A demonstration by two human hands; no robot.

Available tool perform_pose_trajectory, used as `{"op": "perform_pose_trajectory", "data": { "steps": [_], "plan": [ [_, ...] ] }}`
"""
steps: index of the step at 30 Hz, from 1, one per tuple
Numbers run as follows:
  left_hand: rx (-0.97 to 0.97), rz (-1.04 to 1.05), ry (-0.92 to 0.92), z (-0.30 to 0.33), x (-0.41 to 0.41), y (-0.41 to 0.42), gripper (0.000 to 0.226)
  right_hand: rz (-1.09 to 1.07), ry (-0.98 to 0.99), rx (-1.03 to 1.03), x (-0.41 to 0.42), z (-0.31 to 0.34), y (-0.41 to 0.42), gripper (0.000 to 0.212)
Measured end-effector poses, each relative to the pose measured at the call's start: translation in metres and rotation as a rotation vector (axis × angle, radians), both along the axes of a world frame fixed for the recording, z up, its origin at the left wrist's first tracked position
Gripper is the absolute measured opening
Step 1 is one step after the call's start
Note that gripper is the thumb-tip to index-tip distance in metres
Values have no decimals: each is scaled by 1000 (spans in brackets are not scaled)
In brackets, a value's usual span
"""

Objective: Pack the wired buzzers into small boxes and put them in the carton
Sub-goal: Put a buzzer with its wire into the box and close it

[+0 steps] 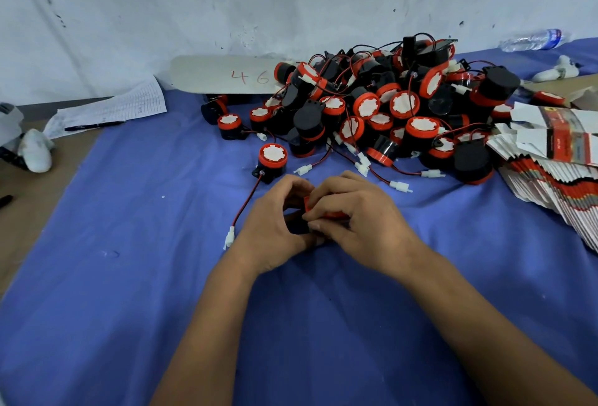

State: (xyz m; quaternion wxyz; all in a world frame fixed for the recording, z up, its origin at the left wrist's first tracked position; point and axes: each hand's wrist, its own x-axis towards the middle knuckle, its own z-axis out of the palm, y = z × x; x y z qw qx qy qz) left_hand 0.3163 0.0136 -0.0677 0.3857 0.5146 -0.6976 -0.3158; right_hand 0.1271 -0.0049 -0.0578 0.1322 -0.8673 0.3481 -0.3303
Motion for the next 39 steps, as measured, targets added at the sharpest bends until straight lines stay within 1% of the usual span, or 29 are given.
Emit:
{"op": "perform_pose_trajectory", "data": {
  "steps": [2, 12, 14, 23, 29, 33, 35, 36, 39],
  "plan": [
    [0, -4, 5, 0, 0, 0, 60, 9, 13, 4, -2, 1, -1, 9],
    [12, -24, 37, 0, 1, 0, 57, 8, 109, -160, 1, 8, 5, 7],
    [20, -26, 42, 1, 1, 0, 57, 22, 114, -159, 2, 9, 5, 7],
    [6, -18, 40, -2, 0, 1, 56, 70, 104, -30, -4, 12, -1, 11],
    [-13, 25, 45, -10, -2, -1, 62, 72, 75, -83, -8, 3, 2, 19],
    [-7, 43, 54, -12, -6, -2, 64, -32, 45, -136, -6, -1, 0, 15],
    [-15, 49, 96, -12, -5, -2, 61, -82, 66, -153, -5, -2, -1, 22],
    [-19, 55, 135, -12, -4, -2, 60, -84, 56, -128, -6, -3, -2, 25],
    [-3, 82, 306, -9, -3, 0, 58, -21, -135, 75, -6, -2, -6, 27]
  ]
}}
